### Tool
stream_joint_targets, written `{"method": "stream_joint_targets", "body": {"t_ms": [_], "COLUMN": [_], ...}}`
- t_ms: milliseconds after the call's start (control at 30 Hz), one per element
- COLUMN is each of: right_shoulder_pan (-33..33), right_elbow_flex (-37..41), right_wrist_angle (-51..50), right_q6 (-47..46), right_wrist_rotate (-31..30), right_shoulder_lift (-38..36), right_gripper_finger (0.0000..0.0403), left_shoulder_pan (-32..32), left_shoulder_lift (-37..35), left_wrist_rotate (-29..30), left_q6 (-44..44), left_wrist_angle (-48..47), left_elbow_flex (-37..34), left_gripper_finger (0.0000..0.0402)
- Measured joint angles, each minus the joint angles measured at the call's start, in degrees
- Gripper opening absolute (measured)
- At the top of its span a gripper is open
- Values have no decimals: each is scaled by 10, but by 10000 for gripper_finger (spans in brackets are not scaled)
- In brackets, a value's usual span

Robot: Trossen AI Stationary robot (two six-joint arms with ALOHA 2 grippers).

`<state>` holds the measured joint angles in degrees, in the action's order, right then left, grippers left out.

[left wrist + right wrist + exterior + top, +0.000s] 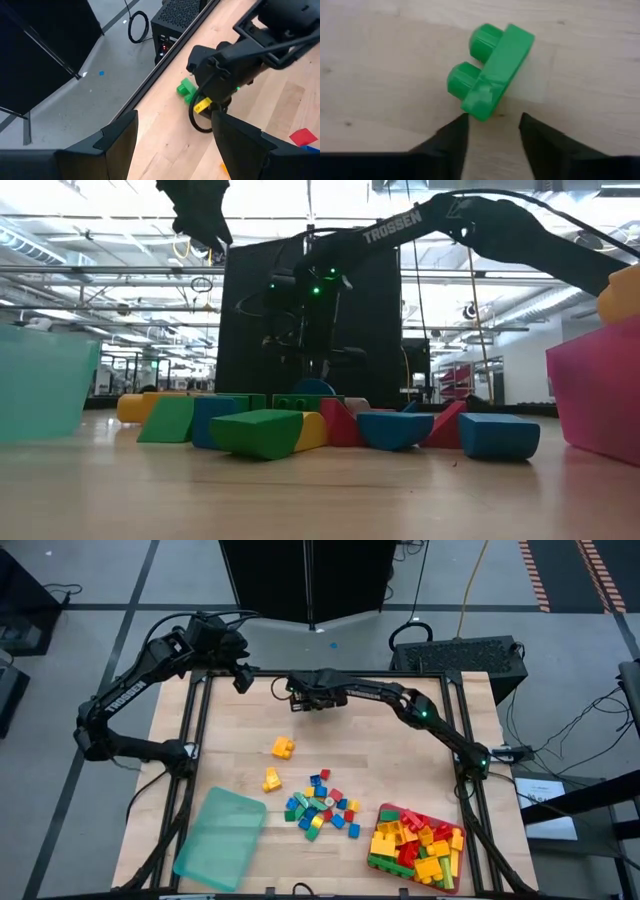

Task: Sort blocks by size
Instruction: Put the 2-stud green game piece into the pink bin

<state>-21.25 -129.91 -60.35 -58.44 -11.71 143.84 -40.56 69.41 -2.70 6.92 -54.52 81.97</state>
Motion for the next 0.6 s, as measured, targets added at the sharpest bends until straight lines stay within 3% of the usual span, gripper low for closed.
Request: {"method": "stream_joint_targets", "body": {"t_ms": [167, 333, 500, 600], "right_shoulder_pan": [-6, -4, -17, -29], "right_elbow_flex": [0, 0, -1, 0], "right_wrist_angle": [-7, 43, 60, 70], "right_q6": [60, 124, 161, 170], "right_wrist_rotate": [33, 79, 48, 80], "right_shoulder_lift": [-1, -29, -43, -41], "right_gripper_finger": [65, 10, 14, 47], "left_shoulder_pan": [0, 0, 0, -4], "left_shoulder_lift": [0, 0, 0, 0], "left_wrist_rotate": [0, 0, 0, 1], "left_q6": [10, 14, 15, 15], "left_wrist_angle": [-4, -5, -2, -3], "left_elbow_flex": [0, 0, 0, 0], "left_gripper_finger": [255, 255, 255, 255]}}
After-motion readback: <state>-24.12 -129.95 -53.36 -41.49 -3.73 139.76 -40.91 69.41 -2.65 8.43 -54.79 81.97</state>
